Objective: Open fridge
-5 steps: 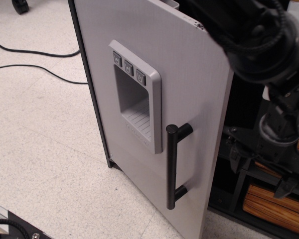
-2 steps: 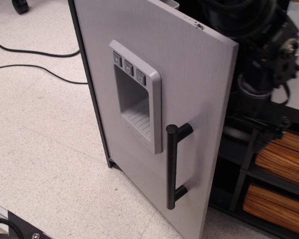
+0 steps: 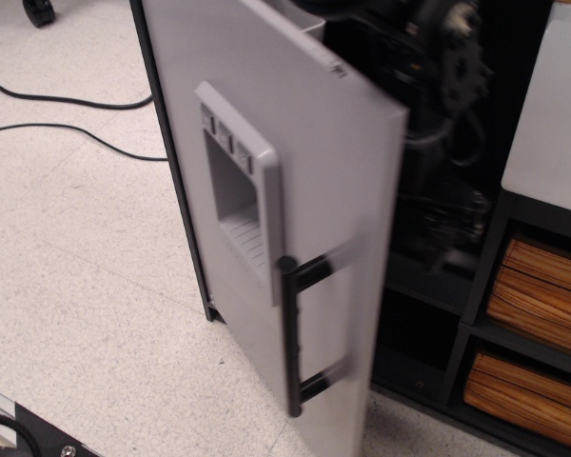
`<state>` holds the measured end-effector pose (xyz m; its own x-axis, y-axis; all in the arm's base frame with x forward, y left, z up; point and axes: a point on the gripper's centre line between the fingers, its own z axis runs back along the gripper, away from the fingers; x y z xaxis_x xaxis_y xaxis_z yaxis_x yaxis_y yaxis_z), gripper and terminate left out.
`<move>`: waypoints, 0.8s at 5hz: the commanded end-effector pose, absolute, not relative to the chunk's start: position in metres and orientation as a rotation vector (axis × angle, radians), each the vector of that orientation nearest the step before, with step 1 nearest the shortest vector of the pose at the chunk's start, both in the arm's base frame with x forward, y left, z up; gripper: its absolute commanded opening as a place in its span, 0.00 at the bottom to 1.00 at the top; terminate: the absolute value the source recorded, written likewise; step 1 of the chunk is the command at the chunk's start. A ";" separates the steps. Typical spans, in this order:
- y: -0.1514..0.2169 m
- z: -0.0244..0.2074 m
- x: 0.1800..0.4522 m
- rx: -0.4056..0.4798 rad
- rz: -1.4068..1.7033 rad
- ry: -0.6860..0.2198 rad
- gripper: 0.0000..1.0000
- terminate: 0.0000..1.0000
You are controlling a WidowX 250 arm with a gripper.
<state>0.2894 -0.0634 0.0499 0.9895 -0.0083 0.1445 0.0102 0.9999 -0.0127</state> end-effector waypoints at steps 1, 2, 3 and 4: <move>0.003 0.078 0.255 -0.021 -0.025 -0.219 1.00 0.00; 0.026 0.076 0.236 -0.002 -0.053 -0.232 1.00 0.00; 0.038 0.073 0.224 0.017 -0.107 -0.235 1.00 0.00; 0.038 0.073 0.224 0.017 -0.107 -0.235 1.00 0.00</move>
